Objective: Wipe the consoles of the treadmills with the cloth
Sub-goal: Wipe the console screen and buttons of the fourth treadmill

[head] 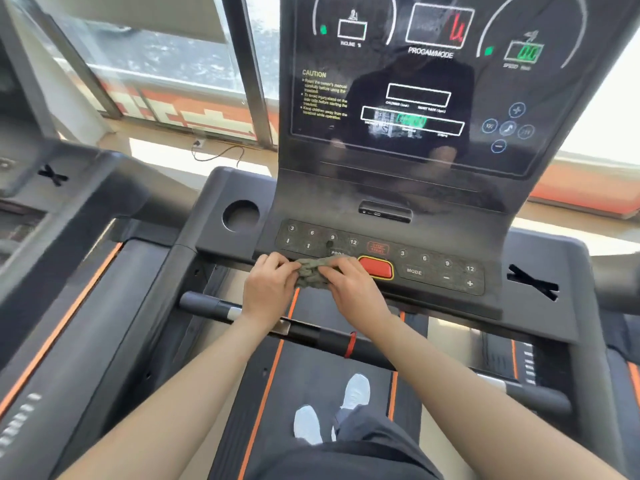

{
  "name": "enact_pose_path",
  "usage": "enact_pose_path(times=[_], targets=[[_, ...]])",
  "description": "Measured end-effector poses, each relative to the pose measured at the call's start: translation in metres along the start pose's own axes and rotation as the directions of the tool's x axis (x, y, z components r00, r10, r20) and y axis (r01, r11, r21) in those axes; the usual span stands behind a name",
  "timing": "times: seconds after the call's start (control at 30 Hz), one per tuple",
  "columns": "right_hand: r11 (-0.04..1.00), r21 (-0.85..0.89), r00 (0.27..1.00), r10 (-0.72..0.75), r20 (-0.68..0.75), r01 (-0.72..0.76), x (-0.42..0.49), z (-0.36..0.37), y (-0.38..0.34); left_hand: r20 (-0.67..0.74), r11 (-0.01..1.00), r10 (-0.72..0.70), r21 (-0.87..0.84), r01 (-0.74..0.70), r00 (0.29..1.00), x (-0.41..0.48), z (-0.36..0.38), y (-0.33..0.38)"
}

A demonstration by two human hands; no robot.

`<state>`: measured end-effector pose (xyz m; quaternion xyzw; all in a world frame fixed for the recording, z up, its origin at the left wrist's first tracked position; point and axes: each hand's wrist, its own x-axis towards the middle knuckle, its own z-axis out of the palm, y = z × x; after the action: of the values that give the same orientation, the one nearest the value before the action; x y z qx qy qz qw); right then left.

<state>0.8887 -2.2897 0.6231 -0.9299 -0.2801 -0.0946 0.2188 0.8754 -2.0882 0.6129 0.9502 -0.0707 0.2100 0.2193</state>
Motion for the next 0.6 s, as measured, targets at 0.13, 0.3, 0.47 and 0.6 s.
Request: enact_pose_path(times=[0.13,0.3,0.47,0.6], targets=[[0.995,-0.023,0.993,-0.094,0.071,0.096,0.027,0.012,-0.019,0.023,0.994,-0.101,0.043,0.100,0.995,-0.001,-0.016,-0.032],[0.992,0.010,0.981,-0.126,0.146,0.125,0.057,0.029,-0.047,0.045,0.955,-0.288,0.082,0.284,0.956,0.000,-0.036,-0.055],[0.964,0.264,0.987,-0.062,0.147,0.021,0.072,0.032,-0.078,0.047,0.886,-0.461,0.067,0.458,0.886,-0.014,-0.068,-0.058],[0.857,0.490,0.980,0.074,0.185,-0.158,0.068,0.022,-0.096,0.093,0.769,-0.610,-0.172,0.616,0.787,-0.046,-0.104,-0.052]])
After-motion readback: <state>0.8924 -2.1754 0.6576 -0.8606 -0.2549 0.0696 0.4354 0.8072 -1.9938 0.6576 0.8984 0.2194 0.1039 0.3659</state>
